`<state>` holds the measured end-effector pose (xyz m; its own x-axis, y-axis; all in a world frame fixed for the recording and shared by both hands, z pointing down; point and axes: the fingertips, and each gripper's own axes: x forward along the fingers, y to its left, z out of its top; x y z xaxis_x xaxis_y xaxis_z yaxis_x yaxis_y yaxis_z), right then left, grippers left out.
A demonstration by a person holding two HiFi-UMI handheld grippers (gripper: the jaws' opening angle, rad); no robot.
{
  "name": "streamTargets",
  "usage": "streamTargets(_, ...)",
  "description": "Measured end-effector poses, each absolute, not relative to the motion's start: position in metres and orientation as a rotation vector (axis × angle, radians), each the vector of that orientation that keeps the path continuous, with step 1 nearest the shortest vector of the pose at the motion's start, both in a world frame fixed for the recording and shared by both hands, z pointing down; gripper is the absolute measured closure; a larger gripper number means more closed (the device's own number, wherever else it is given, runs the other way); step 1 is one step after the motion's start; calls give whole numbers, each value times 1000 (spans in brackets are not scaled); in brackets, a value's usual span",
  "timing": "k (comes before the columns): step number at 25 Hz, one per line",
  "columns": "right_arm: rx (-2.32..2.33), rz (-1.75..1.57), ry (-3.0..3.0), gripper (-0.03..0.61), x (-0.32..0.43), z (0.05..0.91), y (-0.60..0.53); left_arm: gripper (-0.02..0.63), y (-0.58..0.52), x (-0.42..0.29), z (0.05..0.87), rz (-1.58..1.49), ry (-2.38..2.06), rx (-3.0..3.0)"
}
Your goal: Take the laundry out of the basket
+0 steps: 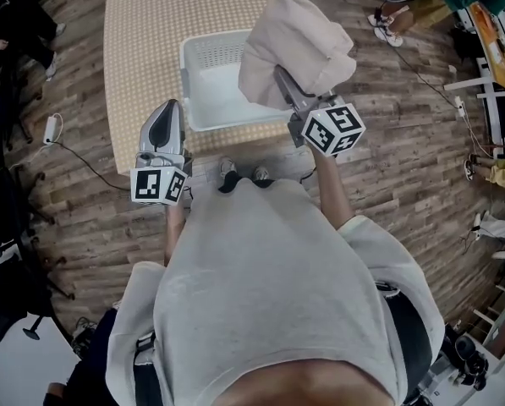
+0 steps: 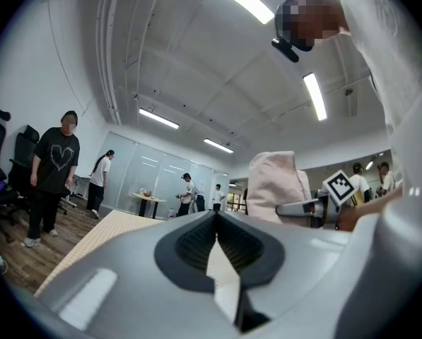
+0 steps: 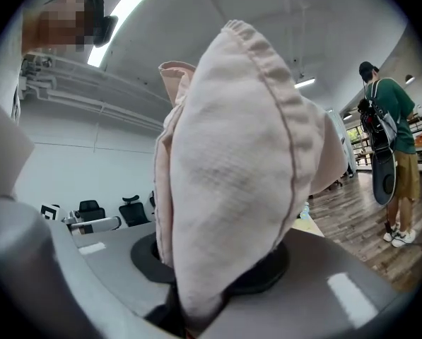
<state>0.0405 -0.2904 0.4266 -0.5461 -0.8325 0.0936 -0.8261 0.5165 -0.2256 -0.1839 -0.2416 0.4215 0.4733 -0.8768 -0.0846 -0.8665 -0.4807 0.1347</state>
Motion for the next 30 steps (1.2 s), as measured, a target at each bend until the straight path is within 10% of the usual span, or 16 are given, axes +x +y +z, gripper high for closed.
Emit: streamTargets(30, -1328, -352, 2678, 437, 104, 432, -6, 604, 27, -106, 409, -107, -1638, 2688)
